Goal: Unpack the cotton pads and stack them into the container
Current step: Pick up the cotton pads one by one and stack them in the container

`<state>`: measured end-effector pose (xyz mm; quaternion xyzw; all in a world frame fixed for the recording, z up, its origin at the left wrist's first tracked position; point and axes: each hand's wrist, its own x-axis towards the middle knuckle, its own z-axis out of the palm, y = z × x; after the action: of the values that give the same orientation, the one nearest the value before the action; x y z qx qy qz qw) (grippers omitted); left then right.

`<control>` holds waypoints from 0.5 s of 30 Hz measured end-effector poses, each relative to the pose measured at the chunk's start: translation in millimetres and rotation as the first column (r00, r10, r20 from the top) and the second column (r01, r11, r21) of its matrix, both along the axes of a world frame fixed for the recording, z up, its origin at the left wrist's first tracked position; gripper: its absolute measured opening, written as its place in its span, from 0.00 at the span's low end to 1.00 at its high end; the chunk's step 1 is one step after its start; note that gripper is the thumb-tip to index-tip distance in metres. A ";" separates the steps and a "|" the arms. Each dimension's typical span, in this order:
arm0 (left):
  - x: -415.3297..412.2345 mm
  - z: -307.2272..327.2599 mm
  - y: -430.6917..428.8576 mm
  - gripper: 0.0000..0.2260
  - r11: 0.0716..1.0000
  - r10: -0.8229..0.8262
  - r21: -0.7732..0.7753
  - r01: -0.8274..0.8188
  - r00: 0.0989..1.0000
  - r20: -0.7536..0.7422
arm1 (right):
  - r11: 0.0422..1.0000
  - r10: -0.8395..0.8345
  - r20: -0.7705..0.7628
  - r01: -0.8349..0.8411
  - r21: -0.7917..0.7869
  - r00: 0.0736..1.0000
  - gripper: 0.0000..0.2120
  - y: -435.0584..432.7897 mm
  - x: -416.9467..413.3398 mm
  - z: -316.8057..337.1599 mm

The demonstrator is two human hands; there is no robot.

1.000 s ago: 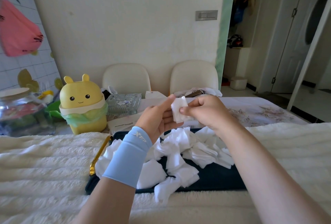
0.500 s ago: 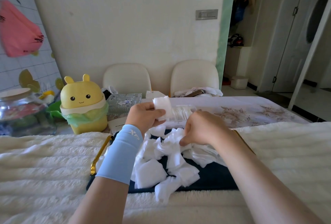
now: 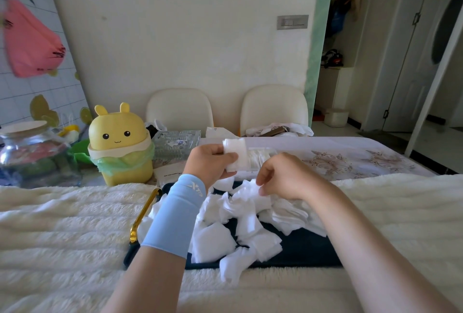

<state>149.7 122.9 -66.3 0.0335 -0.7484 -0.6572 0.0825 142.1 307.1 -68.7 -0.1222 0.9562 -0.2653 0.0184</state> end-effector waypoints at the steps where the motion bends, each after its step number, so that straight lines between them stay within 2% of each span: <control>1: -0.1 0.1 -0.2 0.04 1.000 0.003 -0.003 -0.003 1.000 -0.001 | 0.999 -0.012 0.005 0.012 -0.036 1.000 0.10 1.5 -1.5 0.5; 2: -0.3 0.2 -0.3 0.04 1.000 0.004 -0.002 -0.004 1.000 0.000 | 0.999 -0.023 0.014 0.023 -0.048 1.000 0.14 2.4 -1.7 0.1; 4: -0.6 -0.3 -0.1 0.04 1.000 0.003 -0.002 -0.003 1.000 0.001 | 0.999 -0.019 0.020 0.018 0.027 1.000 0.18 1.9 -0.1 -3.3; 6: -1.3 -1.1 0.6 0.04 1.000 0.005 -0.017 -0.005 1.000 0.003 | 0.999 0.011 0.015 -0.012 0.048 1.000 0.12 1.1 -0.3 -6.1; 8: -1.8 -1.5 0.7 0.03 1.000 0.009 -0.030 -0.009 1.000 0.007 | 0.998 0.034 0.045 -0.032 -0.053 0.998 0.10 3.6 0.0 -1.7; 11: -1.8 -1.1 -0.5 0.03 0.999 0.023 -0.029 -0.023 1.000 0.011 | 0.985 0.022 0.040 -0.015 -0.170 0.999 0.16 15.9 0.3 12.1; 15: 0.0 0.2 1.8 0.05 1.000 0.018 -0.001 -0.018 0.999 0.026 | 0.883 0.037 0.106 0.017 -0.469 0.994 0.09 31.4 1.3 19.8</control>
<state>149.7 124.7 -66.1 0.0488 -0.7494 -0.6557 0.0788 143.5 338.5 -48.9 -0.1129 0.8606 -0.4948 0.0430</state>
